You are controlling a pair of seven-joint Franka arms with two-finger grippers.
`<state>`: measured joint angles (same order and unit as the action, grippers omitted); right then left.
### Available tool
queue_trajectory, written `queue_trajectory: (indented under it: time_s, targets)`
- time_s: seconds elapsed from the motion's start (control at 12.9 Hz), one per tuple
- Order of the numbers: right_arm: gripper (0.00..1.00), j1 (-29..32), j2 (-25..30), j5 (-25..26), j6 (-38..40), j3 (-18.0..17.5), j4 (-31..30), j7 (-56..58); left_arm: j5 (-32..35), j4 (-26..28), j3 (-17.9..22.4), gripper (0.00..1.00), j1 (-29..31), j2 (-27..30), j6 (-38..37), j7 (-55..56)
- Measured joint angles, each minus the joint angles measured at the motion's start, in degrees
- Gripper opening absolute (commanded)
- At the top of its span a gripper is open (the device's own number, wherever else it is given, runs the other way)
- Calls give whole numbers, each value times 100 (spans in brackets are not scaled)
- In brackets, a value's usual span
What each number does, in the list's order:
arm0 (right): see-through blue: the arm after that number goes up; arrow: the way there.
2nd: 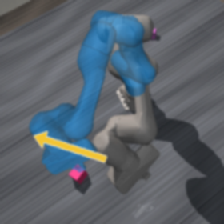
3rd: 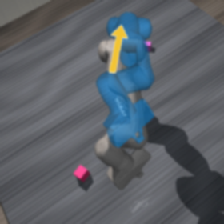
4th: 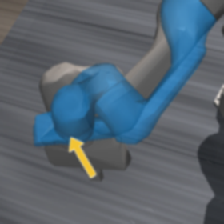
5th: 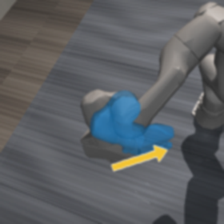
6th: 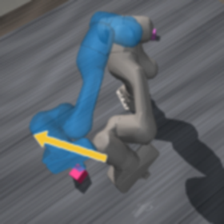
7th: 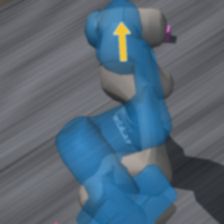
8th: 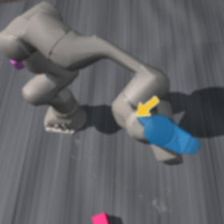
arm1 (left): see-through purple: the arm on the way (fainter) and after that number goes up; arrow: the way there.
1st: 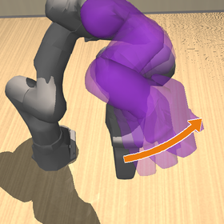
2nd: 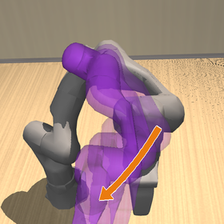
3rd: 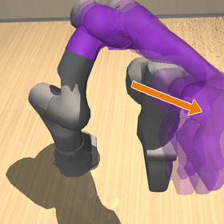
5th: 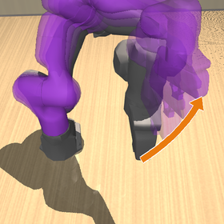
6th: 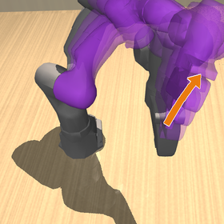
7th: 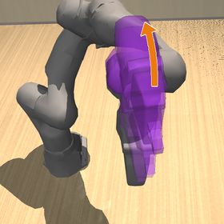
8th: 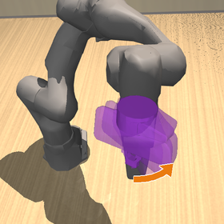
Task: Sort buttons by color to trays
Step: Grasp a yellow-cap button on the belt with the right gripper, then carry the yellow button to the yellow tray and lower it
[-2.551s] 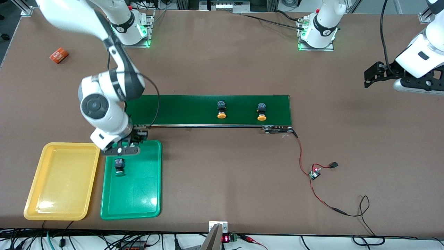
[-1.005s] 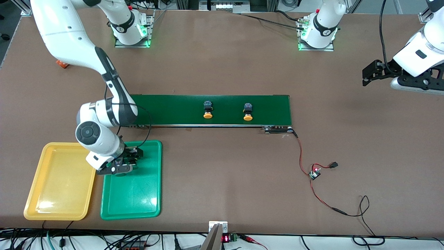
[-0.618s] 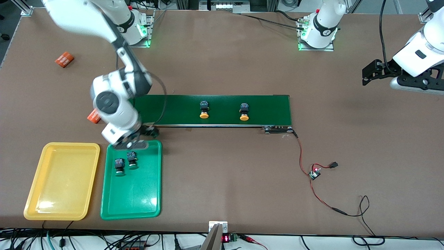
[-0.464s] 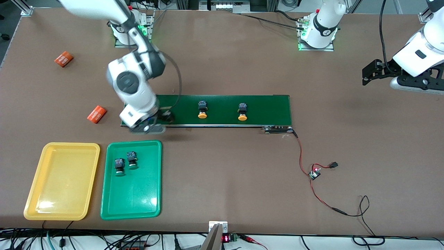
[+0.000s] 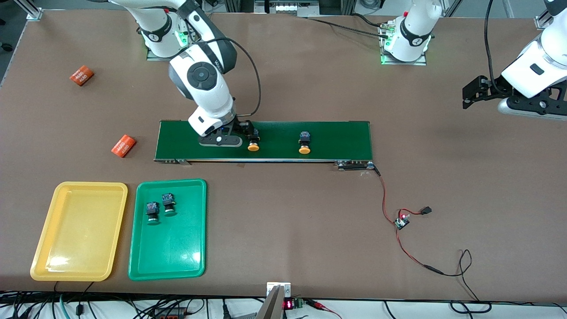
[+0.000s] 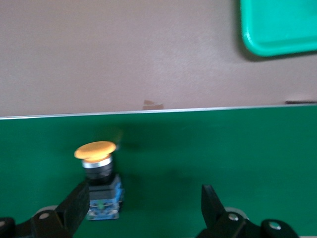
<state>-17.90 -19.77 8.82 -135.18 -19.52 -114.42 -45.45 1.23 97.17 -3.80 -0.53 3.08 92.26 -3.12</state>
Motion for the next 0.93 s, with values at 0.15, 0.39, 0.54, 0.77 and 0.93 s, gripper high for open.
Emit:
queue_trajectory:
  time_s: [0.15,0.39,0.54,0.77,0.93]
  targets:
    - [100,-90,-93,12,-149,0,-40,-91,0,0,0,100,-1,0,0,0]
    - [100,-148,-317,86,-294,1,-59,-104,0,0,-1,100,-1,0,0,0]
    - [81,-174,-469,299,-351,1,-62,-108,0,0,-1,100,-1,0,0,0]
    - [30,-175,-582,411,-434,2,-63,-111,0,0,-1,100,-1,0,0,0]
    - [9,-173,-590,412,-442,11,-63,-111,0,0,-1,100,-1,0,0,0]
